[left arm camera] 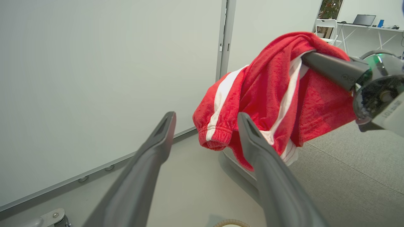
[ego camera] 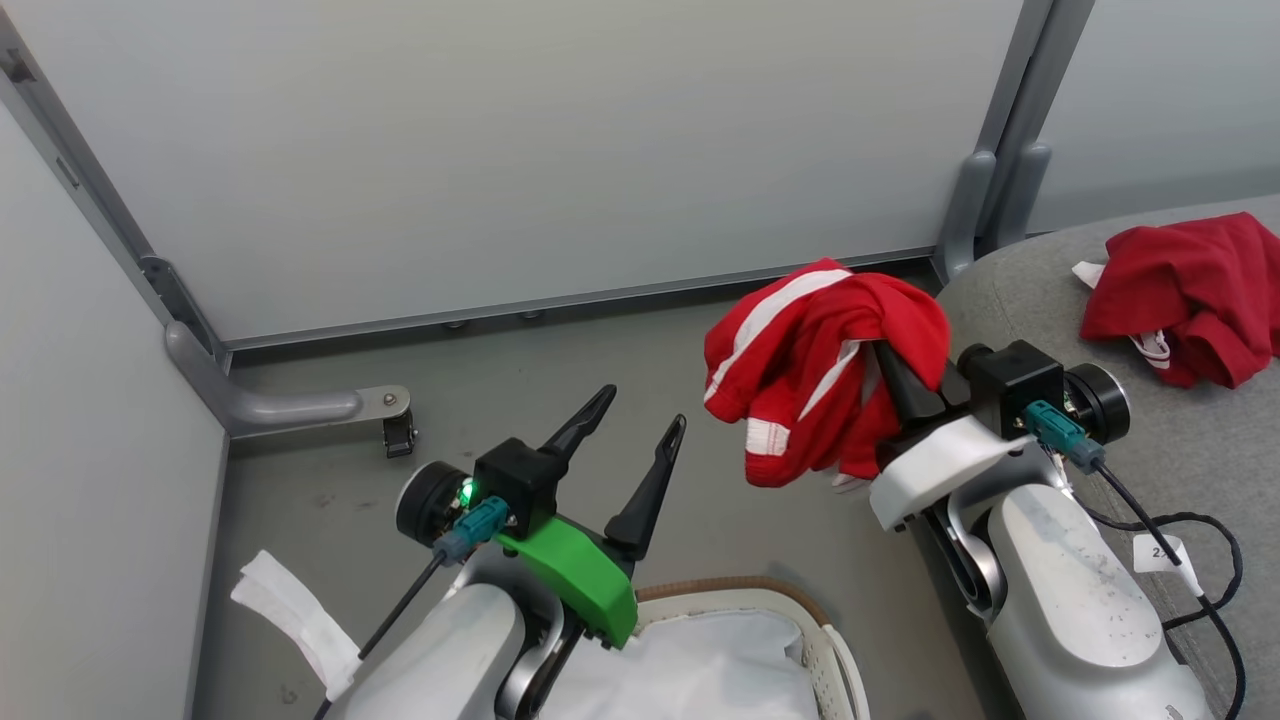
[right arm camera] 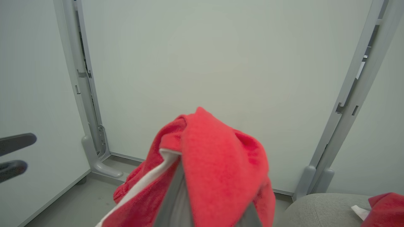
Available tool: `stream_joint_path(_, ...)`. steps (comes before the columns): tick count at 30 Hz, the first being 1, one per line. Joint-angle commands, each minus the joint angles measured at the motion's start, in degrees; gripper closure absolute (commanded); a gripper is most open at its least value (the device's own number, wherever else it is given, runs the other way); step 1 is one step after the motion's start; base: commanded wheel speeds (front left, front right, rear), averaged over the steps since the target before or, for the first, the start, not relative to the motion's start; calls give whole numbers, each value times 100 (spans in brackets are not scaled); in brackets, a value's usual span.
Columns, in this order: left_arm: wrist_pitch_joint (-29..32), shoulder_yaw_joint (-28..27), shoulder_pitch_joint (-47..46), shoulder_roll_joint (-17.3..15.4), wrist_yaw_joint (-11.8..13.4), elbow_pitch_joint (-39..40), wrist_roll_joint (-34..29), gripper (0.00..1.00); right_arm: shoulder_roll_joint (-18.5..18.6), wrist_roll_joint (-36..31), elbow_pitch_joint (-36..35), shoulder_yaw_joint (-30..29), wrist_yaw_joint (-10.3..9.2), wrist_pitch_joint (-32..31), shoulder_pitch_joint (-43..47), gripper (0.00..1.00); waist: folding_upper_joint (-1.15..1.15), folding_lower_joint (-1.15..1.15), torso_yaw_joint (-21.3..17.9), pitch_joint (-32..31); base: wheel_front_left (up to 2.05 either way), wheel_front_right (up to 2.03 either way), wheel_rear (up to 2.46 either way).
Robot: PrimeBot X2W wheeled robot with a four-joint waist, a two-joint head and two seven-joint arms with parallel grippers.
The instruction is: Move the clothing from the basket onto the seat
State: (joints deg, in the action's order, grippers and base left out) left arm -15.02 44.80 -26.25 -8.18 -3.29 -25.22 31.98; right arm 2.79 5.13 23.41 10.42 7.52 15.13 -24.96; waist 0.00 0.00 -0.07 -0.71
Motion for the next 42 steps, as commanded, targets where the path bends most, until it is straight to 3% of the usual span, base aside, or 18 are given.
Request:
stream_joint_path(1,-19,-73,143,26,-42,30,-87,0,20,-12,-22,-40,-6,3,108,100,0,0,-13,3,0,0,0)
stream_joint_path(12,-20,-470,558,257,-218,64,-549,0,21,-157,-60,-260,-7,3,64,100,0,0,-347,86,0,0,0)
stream_joint_path(32,-21,-666,340,418,-379,20,-1206,0,17,-347,-255,-766,-6,7,-24,100,0,0,-2510,948,0,0,0)
stream_joint_path(37,-21,-576,310,433,-409,-13,-1263,0,15,-357,-260,-865,-6,8,58,100,0,0,-2729,981,0,0,0)
stream_joint_path(42,-21,-482,290,425,-414,17,-1309,0,12,-746,-390,-1351,-6,8,-226,100,0,0,-2717,1080,0,0,0)
